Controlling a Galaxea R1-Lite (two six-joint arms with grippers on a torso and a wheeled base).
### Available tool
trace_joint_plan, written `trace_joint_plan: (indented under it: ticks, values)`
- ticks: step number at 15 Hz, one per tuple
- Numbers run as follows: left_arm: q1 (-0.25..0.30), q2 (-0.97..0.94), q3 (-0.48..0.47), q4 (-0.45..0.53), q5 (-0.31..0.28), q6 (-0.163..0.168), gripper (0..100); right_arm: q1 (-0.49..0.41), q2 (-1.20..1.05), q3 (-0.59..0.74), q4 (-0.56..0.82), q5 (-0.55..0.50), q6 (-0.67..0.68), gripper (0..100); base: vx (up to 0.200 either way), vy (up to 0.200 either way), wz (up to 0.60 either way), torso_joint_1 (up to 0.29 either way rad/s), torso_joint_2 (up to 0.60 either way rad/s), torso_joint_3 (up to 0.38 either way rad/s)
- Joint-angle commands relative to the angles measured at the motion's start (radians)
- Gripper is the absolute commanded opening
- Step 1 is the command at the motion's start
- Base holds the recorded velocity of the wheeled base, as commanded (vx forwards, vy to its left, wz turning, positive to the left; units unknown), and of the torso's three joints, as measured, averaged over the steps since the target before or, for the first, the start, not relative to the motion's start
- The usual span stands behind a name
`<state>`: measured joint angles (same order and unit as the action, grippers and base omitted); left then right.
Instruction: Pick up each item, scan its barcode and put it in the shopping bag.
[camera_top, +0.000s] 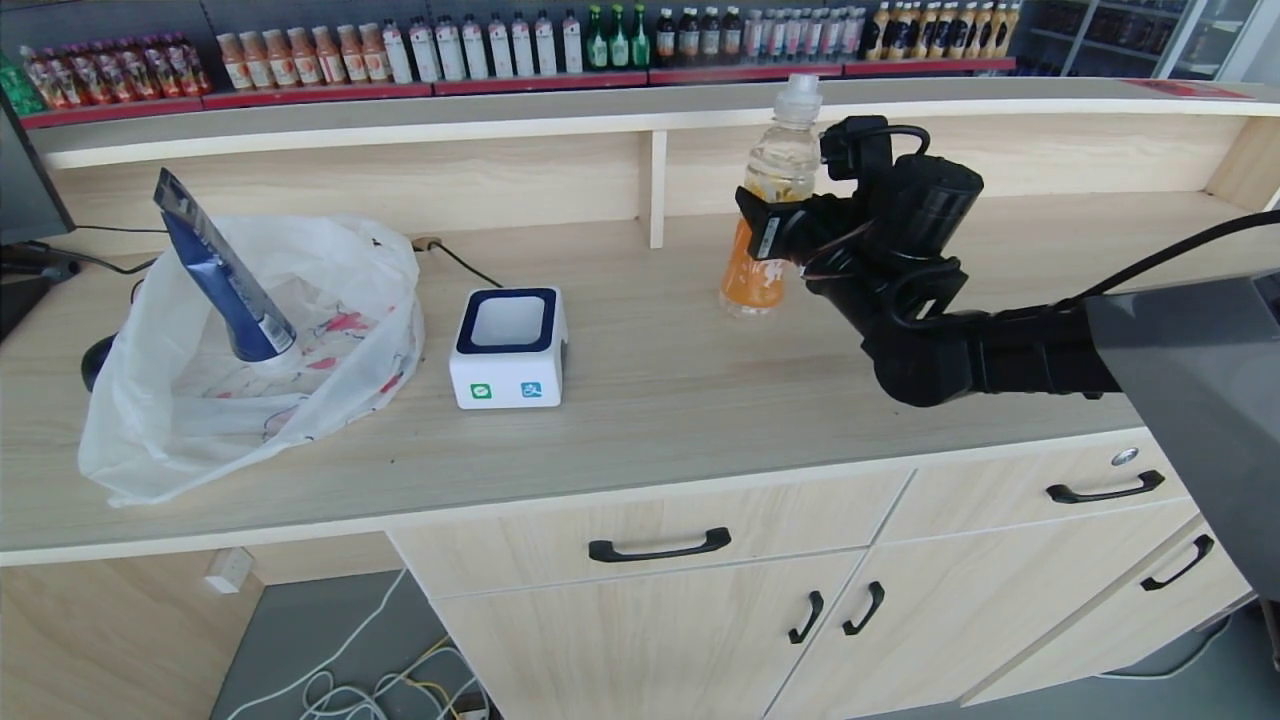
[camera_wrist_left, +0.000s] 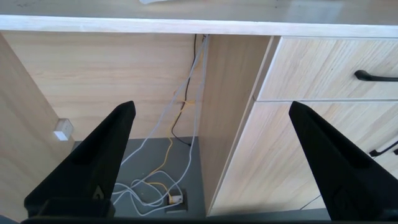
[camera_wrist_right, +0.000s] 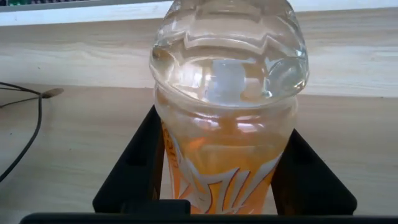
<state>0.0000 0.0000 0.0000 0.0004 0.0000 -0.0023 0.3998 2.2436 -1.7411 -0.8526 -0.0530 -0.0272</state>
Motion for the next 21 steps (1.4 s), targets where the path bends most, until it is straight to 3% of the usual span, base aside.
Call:
trace_joint_plan:
  ticks: [1, 10, 17, 18, 19, 21]
  values:
    - [0.0, 0.0, 0.0, 0.0, 0.0, 0.001, 100, -0.006, -0.016, -0.006, -0.003, 0.001, 0.0, 0, 0.0, 0.0, 0.0, 0.0, 0.0, 0.0]
    - [0.0, 0.0, 0.0, 0.0, 0.0, 0.001, 100, 0.001, -0.139, 0.038, -0.005, 0.001, 0.004, 0, 0.0, 0.0, 0.0, 0.0, 0.0, 0.0]
    - [0.0, 0.0, 0.0, 0.001, 0.0, 0.001, 100, 0.004, -0.394, 0.364, -0.077, 0.001, 0.015, 0, 0.0, 0.0, 0.0, 0.0, 0.0, 0.0]
    - [0.0, 0.0, 0.0, 0.001, 0.0, 0.001, 100, 0.004, -0.394, 0.364, -0.077, 0.001, 0.015, 0, 0.0, 0.0, 0.0, 0.0, 0.0, 0.0]
    - [0.002, 0.0, 0.0, 0.0, 0.0, -0.001, 100, 0.031, -0.466, 0.512, -0.16, -0.004, 0.012, 0, 0.0, 0.0, 0.0, 0.0, 0.0, 0.0]
    - [0.0, 0.0, 0.0, 0.001, 0.0, 0.001, 100, 0.047, -0.564, 0.667, -0.197, -0.004, 0.007, 0, 0.0, 0.0, 0.0, 0.0, 0.0, 0.0]
